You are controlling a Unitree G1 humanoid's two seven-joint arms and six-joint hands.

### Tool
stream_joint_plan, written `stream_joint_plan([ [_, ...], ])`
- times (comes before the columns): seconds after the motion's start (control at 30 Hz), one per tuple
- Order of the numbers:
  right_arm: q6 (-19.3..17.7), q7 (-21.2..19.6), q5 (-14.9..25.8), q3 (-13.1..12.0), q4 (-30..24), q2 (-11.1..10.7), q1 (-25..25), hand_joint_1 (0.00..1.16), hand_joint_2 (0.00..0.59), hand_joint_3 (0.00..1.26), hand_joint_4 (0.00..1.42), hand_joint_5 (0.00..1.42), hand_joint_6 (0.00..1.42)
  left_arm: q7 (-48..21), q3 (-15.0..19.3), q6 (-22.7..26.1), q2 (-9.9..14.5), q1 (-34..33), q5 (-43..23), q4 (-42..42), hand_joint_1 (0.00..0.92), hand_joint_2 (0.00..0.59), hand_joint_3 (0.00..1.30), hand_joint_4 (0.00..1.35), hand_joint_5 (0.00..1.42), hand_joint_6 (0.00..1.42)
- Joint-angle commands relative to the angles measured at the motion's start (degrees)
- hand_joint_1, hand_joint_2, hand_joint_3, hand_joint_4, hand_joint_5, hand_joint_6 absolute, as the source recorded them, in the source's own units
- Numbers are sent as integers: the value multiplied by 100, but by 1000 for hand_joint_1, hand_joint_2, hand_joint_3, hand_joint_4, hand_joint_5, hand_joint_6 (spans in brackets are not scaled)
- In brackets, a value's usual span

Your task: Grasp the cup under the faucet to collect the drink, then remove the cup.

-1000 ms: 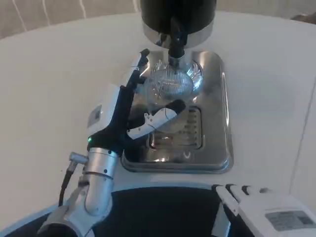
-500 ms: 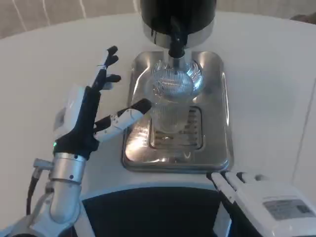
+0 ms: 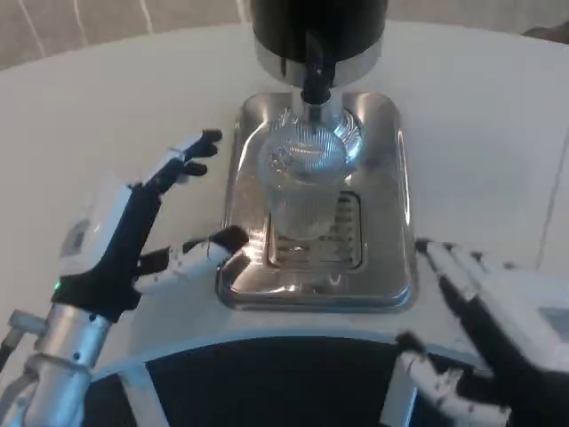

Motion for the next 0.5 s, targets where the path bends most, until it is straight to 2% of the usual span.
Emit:
stream_joint_plan([
  [0.03, 550, 71, 496, -420, -18, 324, -754, 252, 507, 0, 0, 0, 0, -328, 66, 73, 300, 511, 71, -538, 138, 93, 224, 210, 304, 328],
  [0.13, 1187, 174, 580, -569, 32, 400, -1298, 246, 509, 0, 0, 0, 0, -609, 189, 137, 476, 891, -43, -971, 138, 95, 211, 197, 289, 309],
  [0.2, 1589, 188, 622, -622, 143, 419, -1608, 246, 537, 0, 0, 0, 0, -780, 312, 191, 617, 1243, -67, -1388, 138, 96, 201, 170, 266, 295],
  [0.37, 2244, 32, 954, -667, 407, 303, -2057, 247, 543, 0, 0, 0, 0, -994, 557, 455, 754, 1843, 46, -2207, 138, 98, 163, 114, 215, 257],
  [0.5, 2614, -199, 1329, -613, 676, 184, -2532, 248, 545, 0, 0, 0, 0, -1141, 716, 660, 857, 2284, 142, -2754, 130, 101, 131, 77, 175, 227],
])
